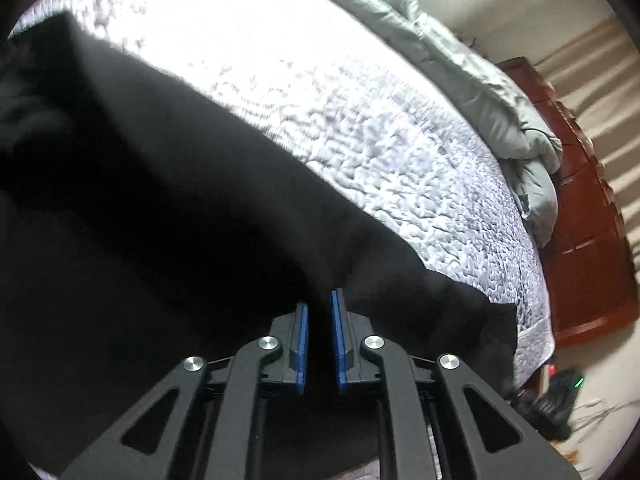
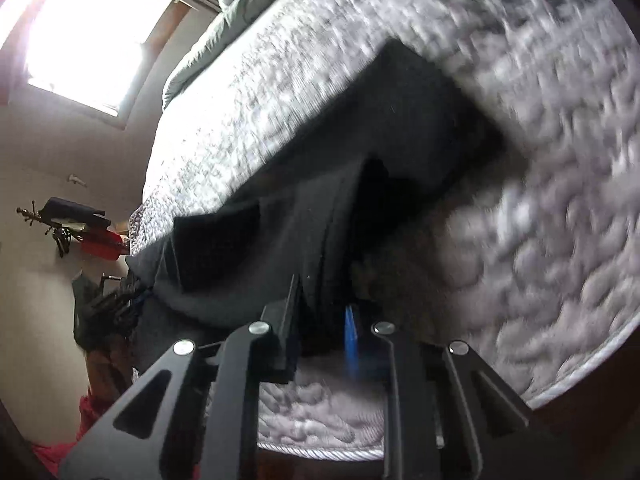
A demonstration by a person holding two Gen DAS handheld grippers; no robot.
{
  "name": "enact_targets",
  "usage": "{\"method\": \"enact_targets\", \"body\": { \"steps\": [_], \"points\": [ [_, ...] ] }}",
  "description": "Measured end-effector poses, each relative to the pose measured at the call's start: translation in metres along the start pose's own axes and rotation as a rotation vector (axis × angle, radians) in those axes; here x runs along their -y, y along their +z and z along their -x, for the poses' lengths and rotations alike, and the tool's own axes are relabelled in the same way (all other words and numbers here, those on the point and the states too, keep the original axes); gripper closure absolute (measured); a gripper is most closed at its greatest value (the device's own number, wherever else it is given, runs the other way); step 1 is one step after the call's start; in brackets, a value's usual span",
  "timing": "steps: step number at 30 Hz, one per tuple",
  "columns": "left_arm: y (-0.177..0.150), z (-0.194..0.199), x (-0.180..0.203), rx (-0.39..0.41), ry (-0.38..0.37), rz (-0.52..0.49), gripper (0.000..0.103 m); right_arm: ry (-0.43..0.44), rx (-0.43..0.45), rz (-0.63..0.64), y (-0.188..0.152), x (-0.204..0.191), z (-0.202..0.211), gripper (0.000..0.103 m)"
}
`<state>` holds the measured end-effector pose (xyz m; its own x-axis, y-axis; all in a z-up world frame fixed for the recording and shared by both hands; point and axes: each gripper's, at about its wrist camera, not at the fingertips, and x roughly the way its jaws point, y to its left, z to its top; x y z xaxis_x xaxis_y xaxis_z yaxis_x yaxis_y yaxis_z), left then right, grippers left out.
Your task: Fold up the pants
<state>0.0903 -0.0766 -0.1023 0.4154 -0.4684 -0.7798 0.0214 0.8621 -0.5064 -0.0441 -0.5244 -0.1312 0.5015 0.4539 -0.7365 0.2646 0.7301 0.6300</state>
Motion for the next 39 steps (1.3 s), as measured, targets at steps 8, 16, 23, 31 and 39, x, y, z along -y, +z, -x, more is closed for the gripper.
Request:
{"method": "enact_targets", "body": {
  "steps": [8, 16, 23, 31, 39],
  "points": [
    [-0.063, 0.041, 0.028, 0.251, 0.051, -0.030, 0.092, -0.038, 0.114, 0.239, 0.069, -0.066, 0.031, 0.086],
    [-0.101, 0.012, 0.047, 0.261, 0.089, -0.076, 0.090, -0.127, 0.160, 0.149, 0.081, 0.000, 0.035, 0.087],
    [-0.108, -0.019, 0.043, 0.172, 0.139, -0.092, 0.089, -0.198, 0.099, 0.022, 0.067, 0.050, 0.019, 0.081],
    [-0.106, -0.023, 0.042, 0.132, 0.118, -0.098, 0.080, -0.410, 0.083, 0.230, 0.074, -0.001, 0.013, 0.049],
    [-0.106, -0.025, 0.044, 0.109, 0.106, -0.114, 0.071, -0.332, -0.026, 0.207, 0.107, 0.004, -0.022, 0.092]
  ]
}}
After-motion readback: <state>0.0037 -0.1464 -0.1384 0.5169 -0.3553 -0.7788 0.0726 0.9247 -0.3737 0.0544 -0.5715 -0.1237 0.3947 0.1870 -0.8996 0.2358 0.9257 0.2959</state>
